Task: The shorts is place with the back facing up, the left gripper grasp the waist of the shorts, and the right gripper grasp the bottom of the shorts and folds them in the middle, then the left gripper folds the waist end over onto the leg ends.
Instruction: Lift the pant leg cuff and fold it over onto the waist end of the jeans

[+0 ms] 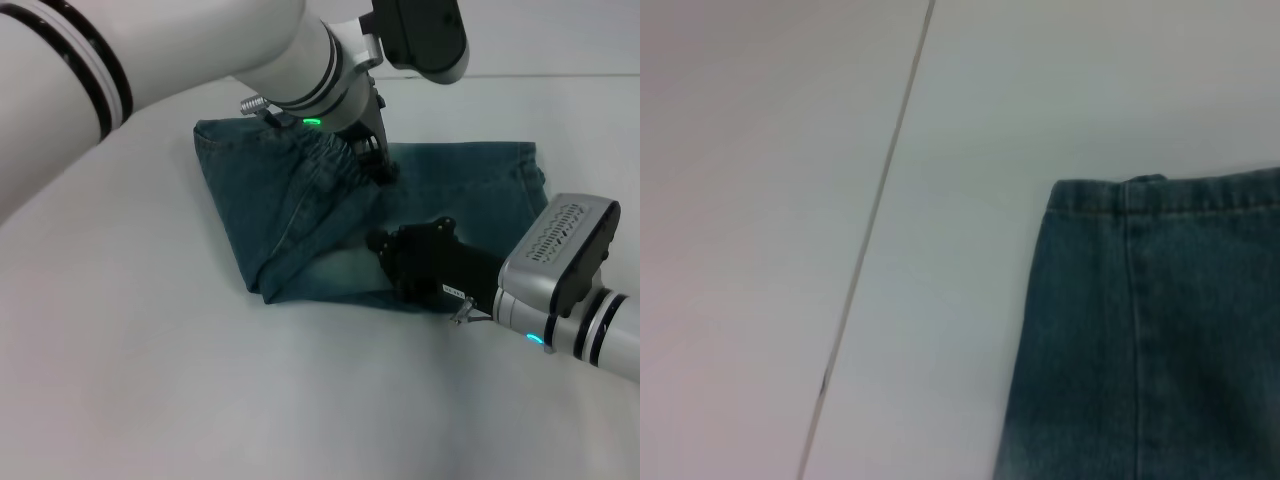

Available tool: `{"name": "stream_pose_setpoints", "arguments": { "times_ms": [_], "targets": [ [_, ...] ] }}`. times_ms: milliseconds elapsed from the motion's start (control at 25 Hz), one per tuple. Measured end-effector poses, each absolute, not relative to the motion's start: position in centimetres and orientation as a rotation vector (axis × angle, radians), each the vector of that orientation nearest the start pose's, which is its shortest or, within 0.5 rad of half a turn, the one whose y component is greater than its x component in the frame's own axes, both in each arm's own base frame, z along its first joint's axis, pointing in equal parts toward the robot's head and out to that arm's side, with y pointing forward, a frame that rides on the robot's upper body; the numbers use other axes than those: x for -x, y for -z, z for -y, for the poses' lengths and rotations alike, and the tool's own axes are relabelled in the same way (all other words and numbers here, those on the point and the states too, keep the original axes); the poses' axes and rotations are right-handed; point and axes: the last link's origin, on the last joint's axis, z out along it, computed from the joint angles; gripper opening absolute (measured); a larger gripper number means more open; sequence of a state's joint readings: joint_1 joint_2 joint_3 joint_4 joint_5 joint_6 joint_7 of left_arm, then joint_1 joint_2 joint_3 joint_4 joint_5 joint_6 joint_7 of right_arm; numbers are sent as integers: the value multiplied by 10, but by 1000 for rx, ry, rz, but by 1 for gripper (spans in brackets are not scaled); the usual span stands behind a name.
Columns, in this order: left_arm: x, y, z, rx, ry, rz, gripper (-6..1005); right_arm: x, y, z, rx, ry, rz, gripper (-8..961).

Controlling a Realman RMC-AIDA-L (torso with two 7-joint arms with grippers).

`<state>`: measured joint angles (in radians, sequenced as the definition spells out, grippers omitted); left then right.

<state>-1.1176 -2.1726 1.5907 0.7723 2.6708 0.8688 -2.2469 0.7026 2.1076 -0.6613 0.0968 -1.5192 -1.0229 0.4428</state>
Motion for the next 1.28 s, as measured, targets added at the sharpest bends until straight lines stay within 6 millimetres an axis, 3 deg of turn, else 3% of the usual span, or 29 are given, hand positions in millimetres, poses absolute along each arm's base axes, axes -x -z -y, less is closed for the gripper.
{"name": "stream_pose_setpoints", "arguments": {
  "times_ms": [720, 1280],
  "targets": [
    [82, 127, -448, 2523, -575, -208, 825, -268, 115, -305, 2445, -693, -442, -1],
    [95, 128, -450, 2508, -585, -176, 804, -270, 114, -300, 2450, -709, -444, -2]
  ]
}}
